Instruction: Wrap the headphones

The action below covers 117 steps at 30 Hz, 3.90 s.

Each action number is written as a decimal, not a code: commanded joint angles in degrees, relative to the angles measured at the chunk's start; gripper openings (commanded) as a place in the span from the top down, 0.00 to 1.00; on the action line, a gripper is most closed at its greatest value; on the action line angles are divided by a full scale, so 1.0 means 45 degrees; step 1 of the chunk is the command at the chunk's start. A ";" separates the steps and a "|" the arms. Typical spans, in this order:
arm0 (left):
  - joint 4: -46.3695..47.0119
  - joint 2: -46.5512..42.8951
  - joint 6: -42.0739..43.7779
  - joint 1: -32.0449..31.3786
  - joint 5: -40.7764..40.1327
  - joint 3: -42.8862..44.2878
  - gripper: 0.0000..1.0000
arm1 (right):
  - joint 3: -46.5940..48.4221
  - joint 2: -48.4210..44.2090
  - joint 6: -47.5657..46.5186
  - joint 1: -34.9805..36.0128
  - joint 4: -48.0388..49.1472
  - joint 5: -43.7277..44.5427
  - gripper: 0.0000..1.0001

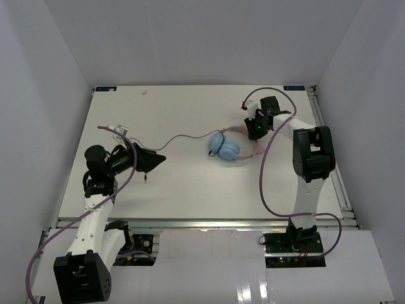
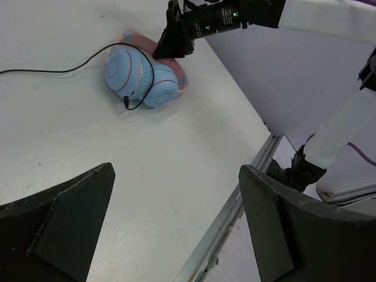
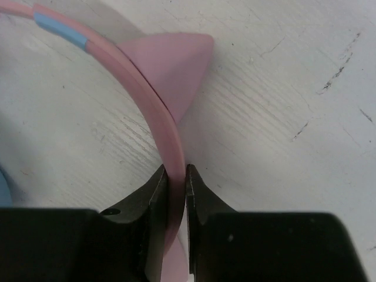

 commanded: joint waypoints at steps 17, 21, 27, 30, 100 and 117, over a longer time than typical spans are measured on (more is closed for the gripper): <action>0.0560 0.2265 1.0733 -0.6940 -0.4018 0.2043 0.02 | -0.3871 -1.1040 -0.0646 -0.1661 -0.1652 -0.5434 0.92; 0.1183 0.2920 1.1053 -0.6950 -0.3880 0.2306 0.02 | -0.4107 -1.1985 0.0178 -0.2103 -0.2028 -0.7113 0.92; 0.4077 0.3522 0.9530 -0.7195 -0.2840 0.1350 0.03 | -0.3397 -1.2223 0.1954 -0.2336 -0.2155 -0.9206 0.92; 0.6111 0.4036 0.8378 -0.7704 -0.3144 0.0735 0.04 | -0.2802 -1.2236 0.2739 -0.2343 -0.2051 -0.9675 0.92; -0.7752 0.9696 1.0904 -1.3562 -1.3305 1.1689 0.94 | -0.7784 -1.1530 -0.1468 0.1992 0.4962 0.3126 0.92; -0.7437 0.8244 1.2390 -1.2736 -1.4857 1.0739 0.83 | -0.8003 -1.3019 -0.3153 0.2032 0.1903 -0.0369 0.92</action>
